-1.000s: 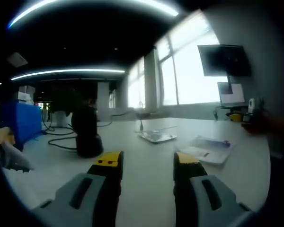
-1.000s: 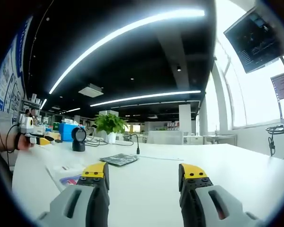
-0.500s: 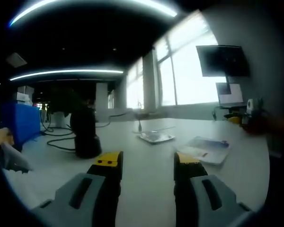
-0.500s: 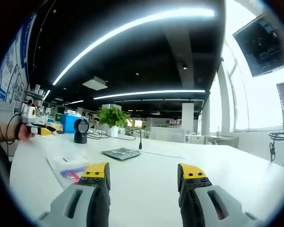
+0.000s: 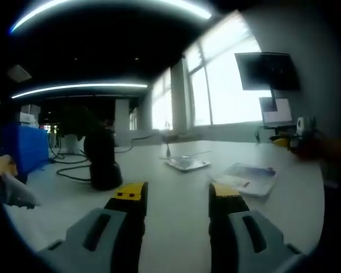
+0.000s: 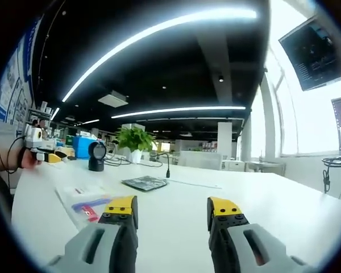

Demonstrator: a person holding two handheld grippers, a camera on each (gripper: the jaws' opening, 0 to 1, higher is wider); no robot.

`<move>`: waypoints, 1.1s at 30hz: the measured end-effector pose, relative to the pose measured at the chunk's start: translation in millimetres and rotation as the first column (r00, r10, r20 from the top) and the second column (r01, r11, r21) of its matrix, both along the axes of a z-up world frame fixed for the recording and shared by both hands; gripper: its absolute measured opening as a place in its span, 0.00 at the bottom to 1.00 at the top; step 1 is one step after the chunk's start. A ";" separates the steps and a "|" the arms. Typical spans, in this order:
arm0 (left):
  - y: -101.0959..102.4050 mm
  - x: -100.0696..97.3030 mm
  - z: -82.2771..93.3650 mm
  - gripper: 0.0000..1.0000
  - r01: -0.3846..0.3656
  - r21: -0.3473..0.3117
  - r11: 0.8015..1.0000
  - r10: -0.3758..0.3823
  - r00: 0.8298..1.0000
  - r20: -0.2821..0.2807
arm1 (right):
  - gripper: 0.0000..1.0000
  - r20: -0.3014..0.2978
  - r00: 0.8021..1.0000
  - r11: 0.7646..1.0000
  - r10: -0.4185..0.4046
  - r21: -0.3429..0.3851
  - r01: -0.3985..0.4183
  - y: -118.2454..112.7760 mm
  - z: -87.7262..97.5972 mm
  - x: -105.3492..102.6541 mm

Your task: Clip sheet goods on table flip sheet goods clip sheet goods scan sheet goods put sheet goods back to table

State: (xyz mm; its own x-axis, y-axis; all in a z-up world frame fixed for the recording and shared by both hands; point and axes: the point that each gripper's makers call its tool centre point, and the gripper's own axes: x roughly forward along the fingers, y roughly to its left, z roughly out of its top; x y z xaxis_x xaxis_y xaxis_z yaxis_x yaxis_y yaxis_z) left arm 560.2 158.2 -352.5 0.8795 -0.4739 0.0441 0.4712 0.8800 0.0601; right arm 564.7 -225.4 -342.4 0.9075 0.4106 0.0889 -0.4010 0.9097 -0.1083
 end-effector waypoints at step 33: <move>0.4 0.4 0.8 0.35 -0.012 0.000 1.000 0.012 1.000 0.002 | 0.45 0.027 0.997 0.997 0.069 0.044 -0.070 53.4 37.5 -20.0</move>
